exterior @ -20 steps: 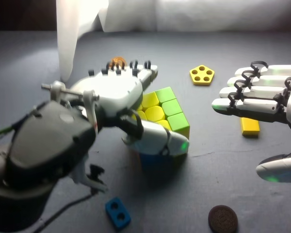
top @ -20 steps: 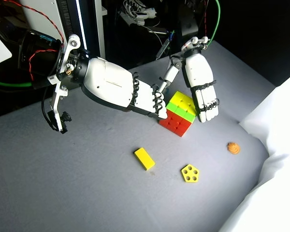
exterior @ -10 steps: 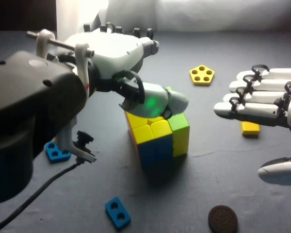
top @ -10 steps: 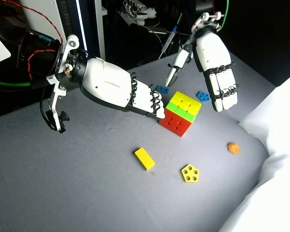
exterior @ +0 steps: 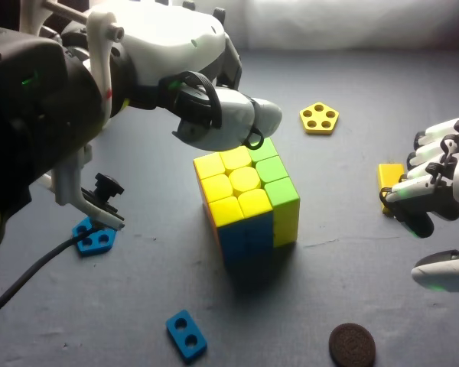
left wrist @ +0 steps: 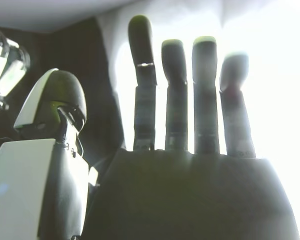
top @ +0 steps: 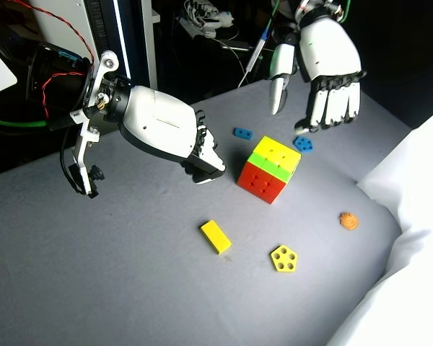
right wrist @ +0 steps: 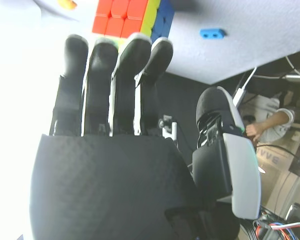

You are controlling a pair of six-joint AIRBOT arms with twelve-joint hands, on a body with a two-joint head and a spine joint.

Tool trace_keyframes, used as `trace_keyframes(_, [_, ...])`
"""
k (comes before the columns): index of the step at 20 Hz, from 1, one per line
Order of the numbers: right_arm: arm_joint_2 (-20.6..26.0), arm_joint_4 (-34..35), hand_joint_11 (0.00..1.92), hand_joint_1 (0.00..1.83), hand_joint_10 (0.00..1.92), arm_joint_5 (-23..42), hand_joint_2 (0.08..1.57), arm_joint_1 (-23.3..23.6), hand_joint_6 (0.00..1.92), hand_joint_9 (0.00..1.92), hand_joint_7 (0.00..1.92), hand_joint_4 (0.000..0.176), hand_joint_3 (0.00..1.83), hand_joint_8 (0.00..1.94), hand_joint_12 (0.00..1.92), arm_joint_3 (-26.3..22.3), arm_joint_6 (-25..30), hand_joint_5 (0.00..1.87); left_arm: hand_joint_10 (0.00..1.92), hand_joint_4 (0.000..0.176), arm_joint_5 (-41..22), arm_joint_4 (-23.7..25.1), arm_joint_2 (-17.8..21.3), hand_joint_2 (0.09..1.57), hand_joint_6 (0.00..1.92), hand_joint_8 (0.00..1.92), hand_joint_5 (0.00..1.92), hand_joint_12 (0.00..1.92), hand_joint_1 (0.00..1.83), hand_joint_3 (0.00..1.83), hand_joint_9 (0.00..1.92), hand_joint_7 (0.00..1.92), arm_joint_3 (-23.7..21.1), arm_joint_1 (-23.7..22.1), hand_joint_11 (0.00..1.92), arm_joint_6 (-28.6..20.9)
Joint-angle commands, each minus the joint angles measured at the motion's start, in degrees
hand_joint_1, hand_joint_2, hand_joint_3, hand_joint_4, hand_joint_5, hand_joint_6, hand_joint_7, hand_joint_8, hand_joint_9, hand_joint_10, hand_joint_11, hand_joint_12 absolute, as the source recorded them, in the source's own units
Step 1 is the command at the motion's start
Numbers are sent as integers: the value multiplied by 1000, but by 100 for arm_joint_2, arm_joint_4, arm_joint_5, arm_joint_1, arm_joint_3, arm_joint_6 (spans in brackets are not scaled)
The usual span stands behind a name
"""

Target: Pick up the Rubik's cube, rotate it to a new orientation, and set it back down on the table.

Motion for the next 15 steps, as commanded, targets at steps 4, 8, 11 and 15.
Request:
trace_keyframes(4, [27,88,530,140,1871,534,1275,22,1465,623,775,0,4,1624,1921,-20,-4,568,1920,0,196,330,66,1380,1535,1832,671,1921,155,3,638,678,-76,-249,533,97])
trace_keyframes(8, [26,88,553,175,1895,514,1309,22,1457,595,749,0,9,1642,1921,-20,-3,553,1921,0,182,291,67,1401,1566,1826,652,1921,177,5,652,694,-83,-430,515,139])
trace_keyframes(11, [26,88,552,225,1897,514,1324,22,1467,599,733,0,10,1644,1921,-20,-3,531,1921,0,171,264,67,1401,1625,1838,614,1921,230,2,642,674,-62,-543,504,142])
trace_keyframes(15, [26,88,537,241,1893,514,1327,22,1429,599,740,0,6,1633,1921,-21,-3,567,1921,0,171,251,84,1402,1605,1820,621,1921,233,0,654,693,-54,-596,531,144])
